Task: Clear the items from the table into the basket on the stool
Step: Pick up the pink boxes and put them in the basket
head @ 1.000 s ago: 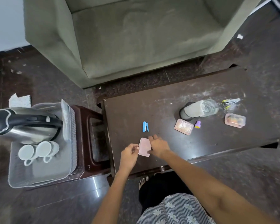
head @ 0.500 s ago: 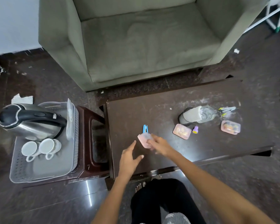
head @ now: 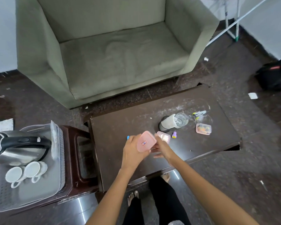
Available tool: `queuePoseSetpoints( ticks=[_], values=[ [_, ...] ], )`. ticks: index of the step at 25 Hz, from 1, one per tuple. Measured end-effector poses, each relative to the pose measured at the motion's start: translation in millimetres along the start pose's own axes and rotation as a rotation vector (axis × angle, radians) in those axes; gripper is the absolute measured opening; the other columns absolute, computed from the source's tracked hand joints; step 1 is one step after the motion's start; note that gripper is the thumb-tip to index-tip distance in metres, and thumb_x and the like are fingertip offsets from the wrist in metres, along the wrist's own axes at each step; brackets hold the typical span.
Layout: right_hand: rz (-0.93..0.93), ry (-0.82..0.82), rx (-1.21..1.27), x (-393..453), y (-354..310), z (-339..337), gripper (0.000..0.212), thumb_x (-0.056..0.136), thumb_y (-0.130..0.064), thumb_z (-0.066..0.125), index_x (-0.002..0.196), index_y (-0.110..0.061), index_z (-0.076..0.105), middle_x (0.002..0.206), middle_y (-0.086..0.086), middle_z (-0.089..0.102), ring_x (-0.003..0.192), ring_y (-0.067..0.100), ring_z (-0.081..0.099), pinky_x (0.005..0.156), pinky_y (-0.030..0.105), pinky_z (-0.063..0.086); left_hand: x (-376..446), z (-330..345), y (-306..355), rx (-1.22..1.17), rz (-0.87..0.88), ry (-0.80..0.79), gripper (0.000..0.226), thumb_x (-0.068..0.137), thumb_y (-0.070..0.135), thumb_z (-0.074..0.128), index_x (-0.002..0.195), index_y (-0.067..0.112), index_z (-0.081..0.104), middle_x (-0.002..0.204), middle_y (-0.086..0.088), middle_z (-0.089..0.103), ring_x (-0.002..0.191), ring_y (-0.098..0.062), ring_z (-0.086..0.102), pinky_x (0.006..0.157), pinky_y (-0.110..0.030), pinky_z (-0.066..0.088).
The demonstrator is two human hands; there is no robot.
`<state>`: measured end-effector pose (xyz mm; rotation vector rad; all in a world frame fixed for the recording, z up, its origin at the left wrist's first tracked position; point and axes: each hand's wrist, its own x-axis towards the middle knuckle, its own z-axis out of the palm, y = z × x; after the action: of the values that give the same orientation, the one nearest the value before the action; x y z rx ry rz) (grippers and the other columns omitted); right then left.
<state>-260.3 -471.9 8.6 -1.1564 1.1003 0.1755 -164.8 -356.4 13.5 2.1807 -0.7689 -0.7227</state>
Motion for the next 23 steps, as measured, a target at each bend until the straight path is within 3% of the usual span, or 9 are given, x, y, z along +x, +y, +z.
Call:
queuePoseSetpoints(
  ticks=[3,5,12,14,16,18,19,21,23],
  values=[
    [-0.111,0.239,-0.598,22,19,-30,0.037,0.098,-0.038,0.039,0.091,-0.008,0.059,0.094,0.011,0.068,0.090,0.030,0.064,0.071,0.032,0.044,14,15,-1,0.250,0.010,-0.024,0.043,0.053,0.032,0.070,0.093,0.018,0.060,0.088,-0.002,0.058,0.082,-0.025,0.058,0.071,-0.029,0.047],
    [-0.090,0.276,-0.905,45,30,-54,0.031,0.096,-0.032,0.041,0.103,-0.008,0.060,0.107,0.012,0.065,0.101,0.032,0.061,0.078,0.035,0.047,28,31,-8,0.350,-0.002,-0.035,0.044,0.052,0.037,0.066,0.091,0.019,0.060,0.086,-0.003,0.059,0.080,-0.026,0.059,0.070,-0.031,0.044],
    [-0.139,0.192,-1.400,143,70,-90,0.039,0.093,-0.024,0.050,0.127,-0.006,0.043,0.129,0.012,0.046,0.121,0.028,0.044,0.083,0.038,0.050,65,90,-41,0.425,-0.124,-0.005,0.059,0.054,0.041,0.058,0.109,0.019,0.058,0.093,0.000,0.059,0.086,-0.020,0.057,0.079,-0.031,0.044],
    [-0.181,0.227,-1.515,172,80,-92,0.040,0.084,-0.020,0.063,0.119,-0.007,0.049,0.115,0.012,0.055,0.109,0.028,0.052,0.082,0.037,0.051,72,107,-53,0.412,-0.150,0.000,0.064,0.056,0.040,0.060,0.116,0.019,0.057,0.099,0.000,0.060,0.093,-0.020,0.057,0.084,-0.032,0.042],
    [-0.194,0.239,-1.615,192,89,-89,0.043,0.055,-0.016,0.082,0.092,-0.010,0.061,0.080,0.010,0.063,0.076,0.025,0.061,0.066,0.038,0.054,76,118,-63,0.396,-0.163,0.018,0.068,0.056,0.038,0.063,0.120,0.017,0.056,0.101,-0.003,0.060,0.095,-0.022,0.058,0.086,-0.034,0.041],
    [-0.234,0.217,-1.646,195,88,-86,0.048,0.036,-0.016,0.084,0.076,-0.014,0.058,0.060,0.005,0.059,0.056,0.022,0.058,0.058,0.034,0.049,75,124,-71,0.403,-0.168,0.031,0.069,0.055,0.039,0.063,0.119,0.016,0.058,0.098,-0.004,0.061,0.092,-0.024,0.059,0.084,-0.036,0.044],
    [-0.233,0.219,-1.649,190,82,-85,0.049,0.039,-0.020,0.083,0.080,-0.015,0.056,0.062,0.004,0.060,0.056,0.021,0.058,0.065,0.035,0.045,72,125,-73,0.404,-0.175,0.032,0.069,0.054,0.040,0.063,0.118,0.016,0.058,0.097,-0.004,0.061,0.091,-0.024,0.060,0.083,-0.036,0.045],
    [-0.257,0.208,-1.629,175,72,-83,0.056,0.064,-0.031,0.074,0.111,-0.013,0.049,0.086,0.008,0.064,0.075,0.025,0.062,0.080,0.039,0.041,64,120,-71,0.414,-0.197,0.022,0.066,0.054,0.041,0.063,0.116,0.017,0.058,0.096,-0.004,0.061,0.089,-0.025,0.059,0.081,-0.036,0.045],
    [-0.311,0.168,-1.524,157,61,-81,0.078,0.080,-0.039,0.061,0.145,-0.022,0.022,0.106,0.013,0.058,0.087,0.029,0.063,0.081,0.039,0.043,49,107,-63,0.430,-0.220,0.027,0.062,0.055,0.041,0.062,0.113,0.019,0.058,0.095,-0.004,0.061,0.086,-0.026,0.059,0.079,-0.035,0.043]
  ],
)
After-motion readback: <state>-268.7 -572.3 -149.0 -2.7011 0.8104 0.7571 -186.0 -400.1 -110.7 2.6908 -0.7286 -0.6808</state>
